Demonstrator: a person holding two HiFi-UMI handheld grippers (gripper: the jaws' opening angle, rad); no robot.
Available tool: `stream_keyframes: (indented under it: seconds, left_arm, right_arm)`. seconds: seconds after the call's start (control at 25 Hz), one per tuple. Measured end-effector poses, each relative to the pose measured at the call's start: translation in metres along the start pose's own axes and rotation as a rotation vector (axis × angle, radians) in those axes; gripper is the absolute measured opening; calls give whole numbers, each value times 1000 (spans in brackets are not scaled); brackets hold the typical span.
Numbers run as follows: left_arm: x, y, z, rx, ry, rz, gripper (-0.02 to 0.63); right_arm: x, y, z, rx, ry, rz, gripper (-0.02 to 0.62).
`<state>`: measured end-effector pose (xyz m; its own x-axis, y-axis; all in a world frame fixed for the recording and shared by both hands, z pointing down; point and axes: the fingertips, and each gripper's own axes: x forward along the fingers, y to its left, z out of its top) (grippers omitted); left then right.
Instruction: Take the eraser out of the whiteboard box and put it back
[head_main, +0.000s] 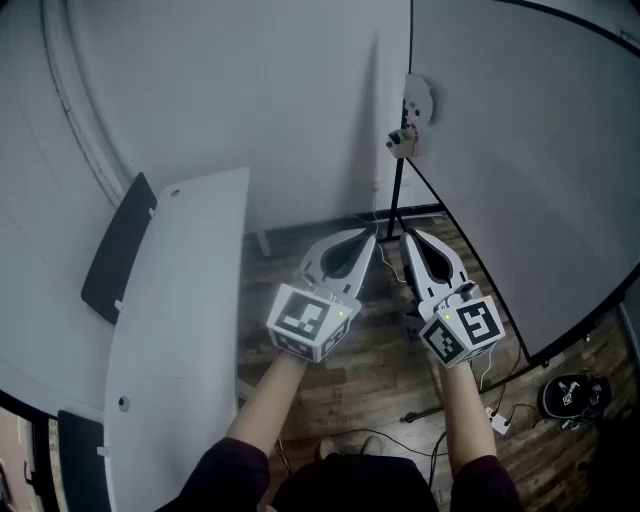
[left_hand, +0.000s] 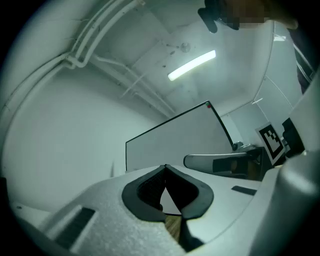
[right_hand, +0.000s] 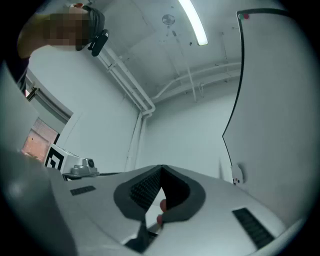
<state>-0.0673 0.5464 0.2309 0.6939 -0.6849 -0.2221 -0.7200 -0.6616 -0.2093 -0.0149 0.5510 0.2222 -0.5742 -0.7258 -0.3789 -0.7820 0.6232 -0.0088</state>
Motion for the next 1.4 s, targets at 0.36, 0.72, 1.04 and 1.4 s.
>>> stream_keyframes:
  seconds: [0.36, 0.72, 1.04, 1.4]
  left_arm:
    - [-9, 0, -3, 3, -8, 2, 5]
    - [-31, 8, -7, 10, -15, -8, 5]
    - [-46, 19, -17, -1, -17, -27, 5]
    - [-27, 33, -37, -18, -14, -37, 5]
  right_arm:
    - [-1, 11, -3, -13, 6, -1, 2]
    - [0, 37, -9, -83, -23, -17, 3]
    - [6, 49, -21, -102, -14, -54, 2]
    - [22, 32, -40, -130, 6, -57, 2]
